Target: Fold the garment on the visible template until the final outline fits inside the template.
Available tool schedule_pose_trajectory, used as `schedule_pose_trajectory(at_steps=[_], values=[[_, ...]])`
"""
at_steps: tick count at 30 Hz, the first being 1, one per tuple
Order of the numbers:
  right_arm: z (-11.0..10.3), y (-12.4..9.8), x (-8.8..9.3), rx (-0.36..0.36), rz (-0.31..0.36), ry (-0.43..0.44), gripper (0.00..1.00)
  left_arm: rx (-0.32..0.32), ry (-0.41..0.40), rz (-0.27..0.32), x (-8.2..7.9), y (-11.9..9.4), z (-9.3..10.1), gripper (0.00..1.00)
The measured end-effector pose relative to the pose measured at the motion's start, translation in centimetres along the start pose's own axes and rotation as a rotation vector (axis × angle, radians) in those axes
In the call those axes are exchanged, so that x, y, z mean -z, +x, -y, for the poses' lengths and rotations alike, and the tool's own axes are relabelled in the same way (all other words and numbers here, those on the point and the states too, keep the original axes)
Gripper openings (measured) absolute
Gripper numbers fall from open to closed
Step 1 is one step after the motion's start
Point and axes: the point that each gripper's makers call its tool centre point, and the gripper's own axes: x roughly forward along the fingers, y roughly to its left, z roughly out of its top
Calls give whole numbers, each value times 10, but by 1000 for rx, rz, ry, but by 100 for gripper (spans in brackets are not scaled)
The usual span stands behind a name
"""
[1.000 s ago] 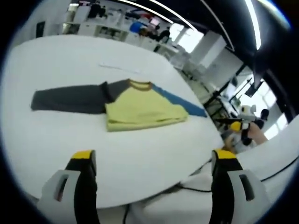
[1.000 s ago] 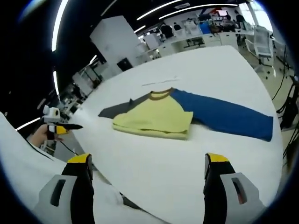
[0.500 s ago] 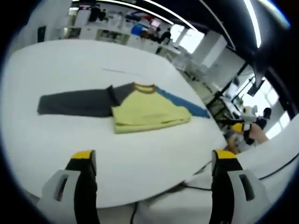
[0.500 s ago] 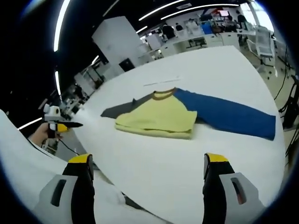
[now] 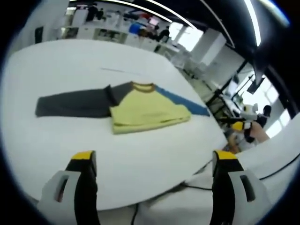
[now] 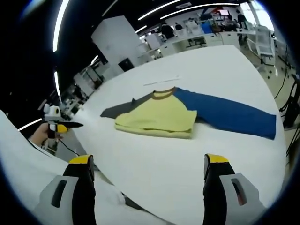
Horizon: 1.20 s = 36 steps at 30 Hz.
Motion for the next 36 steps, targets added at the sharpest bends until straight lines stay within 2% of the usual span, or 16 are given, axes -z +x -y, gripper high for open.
schedule_pose_trajectory(at_steps=[10,19,25,32,36], values=[[6,3,0,16,-1,19,94,12,-6,-13,-3,8,-1,98],[17,11,0,34,5,45,83,15,-25,-12,-5,23,-6,87],[23,21,-3,48,4,27,75,7,-36,-15,-4,35,-11,83],[29,31,-4,53,7,35,69,-14,-53,-23,-1,44,-20,78],[38,36,-8,87,30,17,61,-37,-56,-31,1,50,-25,75]])
